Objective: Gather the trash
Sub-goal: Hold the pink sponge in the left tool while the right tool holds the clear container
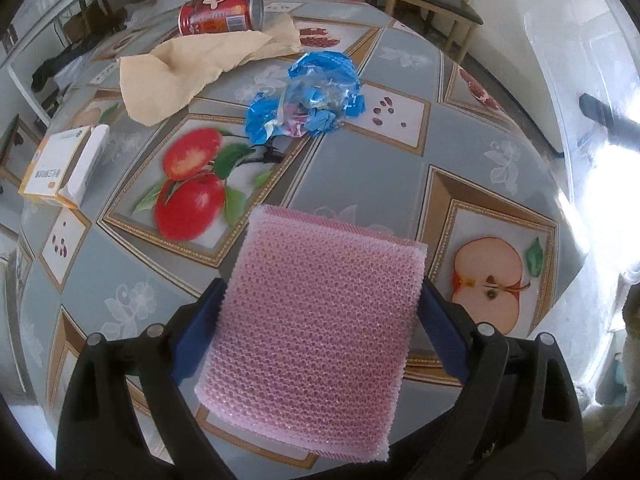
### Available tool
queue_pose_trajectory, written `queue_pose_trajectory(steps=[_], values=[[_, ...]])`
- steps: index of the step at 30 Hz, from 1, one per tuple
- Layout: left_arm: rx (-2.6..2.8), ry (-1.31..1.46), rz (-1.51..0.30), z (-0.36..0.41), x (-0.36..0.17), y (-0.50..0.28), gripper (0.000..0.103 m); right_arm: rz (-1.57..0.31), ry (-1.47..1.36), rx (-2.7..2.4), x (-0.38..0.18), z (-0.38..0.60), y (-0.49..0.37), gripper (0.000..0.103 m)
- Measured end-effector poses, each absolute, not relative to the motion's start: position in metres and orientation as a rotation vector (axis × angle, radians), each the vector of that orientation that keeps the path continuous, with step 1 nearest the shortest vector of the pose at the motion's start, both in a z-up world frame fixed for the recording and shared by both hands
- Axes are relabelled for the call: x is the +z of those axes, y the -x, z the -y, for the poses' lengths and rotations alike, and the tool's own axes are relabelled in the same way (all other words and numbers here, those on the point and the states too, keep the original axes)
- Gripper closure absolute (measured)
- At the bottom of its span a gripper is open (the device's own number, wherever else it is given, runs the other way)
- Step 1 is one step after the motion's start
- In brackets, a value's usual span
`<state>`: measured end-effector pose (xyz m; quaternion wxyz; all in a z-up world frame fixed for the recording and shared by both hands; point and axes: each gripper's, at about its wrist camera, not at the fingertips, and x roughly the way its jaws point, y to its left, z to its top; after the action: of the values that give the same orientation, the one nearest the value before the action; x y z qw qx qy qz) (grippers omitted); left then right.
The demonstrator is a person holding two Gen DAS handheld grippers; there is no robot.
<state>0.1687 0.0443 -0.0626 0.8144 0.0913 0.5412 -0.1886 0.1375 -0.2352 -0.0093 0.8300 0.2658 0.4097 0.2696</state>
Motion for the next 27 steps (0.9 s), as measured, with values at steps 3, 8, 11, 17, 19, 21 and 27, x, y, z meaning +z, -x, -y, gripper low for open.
queue_pose_trajectory(steps=[3,8,11,17,19,21,27], values=[[-0.406,-0.138,-1.153,-0.05,-0.06,-0.17,0.016,-0.87,-0.564,0.565,-0.009,0.236,-0.137,0.016],[-0.413,0.016,-1.074,-0.066,-0.046,-0.168,0.017,-0.87,-0.564,0.564,-0.008,0.236,-0.137,0.016],[-0.413,0.131,-0.992,-0.082,-0.034,-0.163,0.017,-0.871,-0.558,0.568,-0.007,0.233,-0.137,0.016],[-0.406,0.251,-0.892,-0.099,-0.018,-0.157,0.017,-0.874,-0.549,0.572,-0.007,0.227,-0.138,0.016],[-0.405,0.255,-0.867,-0.099,-0.016,-0.152,0.017,-0.875,-0.545,0.571,-0.007,0.225,-0.138,0.016],[-0.399,0.247,-0.86,-0.096,-0.016,-0.151,0.017,-0.877,-0.542,0.57,-0.007,0.223,-0.138,0.016],[-0.395,0.305,-0.85,-0.105,-0.017,-0.141,0.017,-0.877,-0.516,0.569,-0.003,0.214,-0.138,0.016]])
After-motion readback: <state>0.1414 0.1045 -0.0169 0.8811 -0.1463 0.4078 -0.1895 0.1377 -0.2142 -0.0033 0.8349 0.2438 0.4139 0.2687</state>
